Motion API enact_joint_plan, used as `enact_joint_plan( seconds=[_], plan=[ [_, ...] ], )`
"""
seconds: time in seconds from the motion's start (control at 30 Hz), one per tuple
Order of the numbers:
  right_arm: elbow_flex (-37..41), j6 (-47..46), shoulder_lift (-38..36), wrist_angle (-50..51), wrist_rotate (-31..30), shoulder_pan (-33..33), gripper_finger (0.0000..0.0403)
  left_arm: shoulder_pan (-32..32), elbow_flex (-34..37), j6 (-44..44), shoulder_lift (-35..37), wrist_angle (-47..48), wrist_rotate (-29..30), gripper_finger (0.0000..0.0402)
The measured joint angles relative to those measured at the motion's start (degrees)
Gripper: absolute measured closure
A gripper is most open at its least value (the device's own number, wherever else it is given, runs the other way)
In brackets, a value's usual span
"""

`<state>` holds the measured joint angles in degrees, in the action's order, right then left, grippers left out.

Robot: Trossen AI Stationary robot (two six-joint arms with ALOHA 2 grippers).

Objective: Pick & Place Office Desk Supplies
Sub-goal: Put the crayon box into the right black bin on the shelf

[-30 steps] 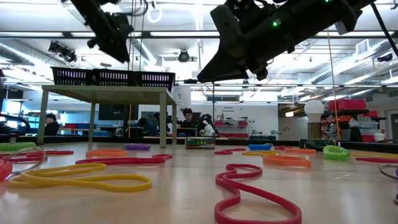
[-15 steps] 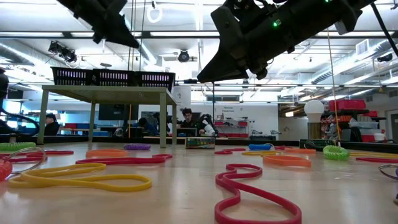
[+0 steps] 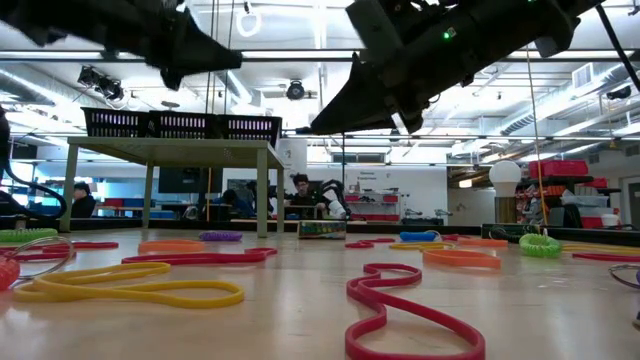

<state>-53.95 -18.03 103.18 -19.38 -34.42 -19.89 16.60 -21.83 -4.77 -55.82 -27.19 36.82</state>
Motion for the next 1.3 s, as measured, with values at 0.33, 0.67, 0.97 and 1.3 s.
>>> enact_joint_plan(
  seconds=[0.33, 0.67, 0.97, 1.3],
  plan=[
    [0.02, -2.6, -3.44, 11.17, 2.54, 0.89, 0.0394, 0.25, 7.06, -3.68, -7.91, -20.24, 0.79, 0.0392],
    [0.02, -10.55, -20.43, 39.54, 3.06, 1.9, 0.0394, 0.39, 7.06, -0.8, -9.01, -20.25, 4.55, 0.0392],
    [0.02, -14.13, -32.33, 46.01, 12.72, 9.07, 0.0394, 0.29, 7.04, -1.53, -9.01, -19.93, 4.38, 0.0392],
    [0.02, -19.11, -38.4, 71.86, 12.16, 22.05, 0.0384, 0.29, 7.04, -1.43, -9.03, -19.94, 4.26, 0.0392]
  ],
)
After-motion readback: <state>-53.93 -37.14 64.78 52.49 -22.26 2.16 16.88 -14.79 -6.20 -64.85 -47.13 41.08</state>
